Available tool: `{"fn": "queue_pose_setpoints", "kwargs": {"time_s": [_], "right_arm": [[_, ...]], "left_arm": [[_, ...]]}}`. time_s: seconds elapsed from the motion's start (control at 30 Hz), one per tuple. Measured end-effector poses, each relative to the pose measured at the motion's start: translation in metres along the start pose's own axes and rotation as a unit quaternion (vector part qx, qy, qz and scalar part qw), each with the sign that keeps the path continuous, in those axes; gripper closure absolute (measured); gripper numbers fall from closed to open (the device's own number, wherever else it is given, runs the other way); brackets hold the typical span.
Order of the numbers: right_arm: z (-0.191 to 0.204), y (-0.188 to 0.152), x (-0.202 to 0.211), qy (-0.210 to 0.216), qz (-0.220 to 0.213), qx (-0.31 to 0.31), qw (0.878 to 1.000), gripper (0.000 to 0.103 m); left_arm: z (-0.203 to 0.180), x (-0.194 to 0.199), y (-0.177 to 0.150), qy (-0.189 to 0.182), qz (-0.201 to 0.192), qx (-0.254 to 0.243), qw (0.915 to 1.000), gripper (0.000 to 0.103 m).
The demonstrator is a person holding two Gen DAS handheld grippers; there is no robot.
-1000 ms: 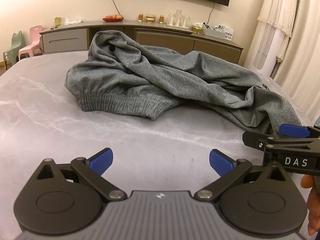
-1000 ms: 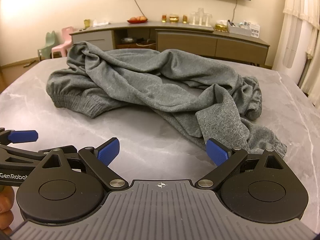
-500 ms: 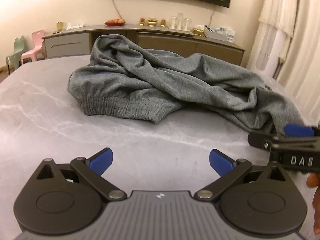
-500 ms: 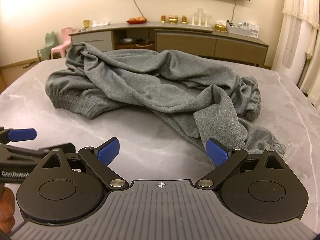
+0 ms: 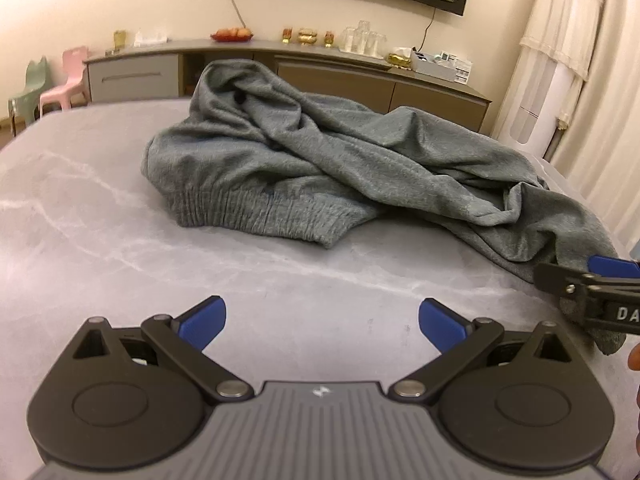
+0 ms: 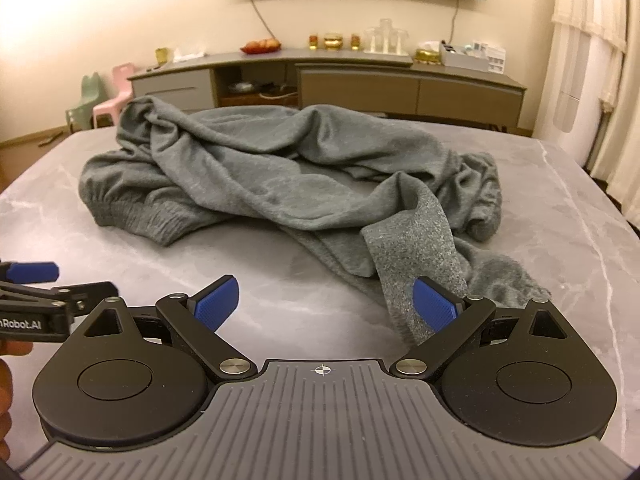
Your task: Fold clothes
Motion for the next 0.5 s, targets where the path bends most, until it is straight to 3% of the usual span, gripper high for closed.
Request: {"fn": "queue_pose_setpoints", "kwargs": {"time_s": [0.27, 0.37, 0.5], "right_arm": [[-0.032, 0.002, 0.007, -0.025, -0.005, 0.002, 1.0, 0.006], [-0.04, -0.002, 0.0, -0.049, 0.008, 0.035, 0.998, 0.006], [-0.054, -0.011, -0.011, -0.094, 0.023, 0.086, 0.992, 0.006]], "left_arm": [[0.009, -0.021, 0.025, 0.033, 0.008, -0.034, 0.9989, 0.0], [0.008, -0.038, 0.038, 0.049, 0.009, -0.048, 0.9976, 0.0], [-0.01, -0.063, 0.05, 0.085, -0.009, -0.108, 0.9904, 0.0]]}}
Point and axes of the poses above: each gripper's, at about its wrist camera, not at the fingertips, and x roughly against the way its jaws point, z to its left, y to its top, the point moved 8 cm from there along -x, roughly the way its jaws point, and after that the axes turned 5 degrees about y, right-handed, at the moved point
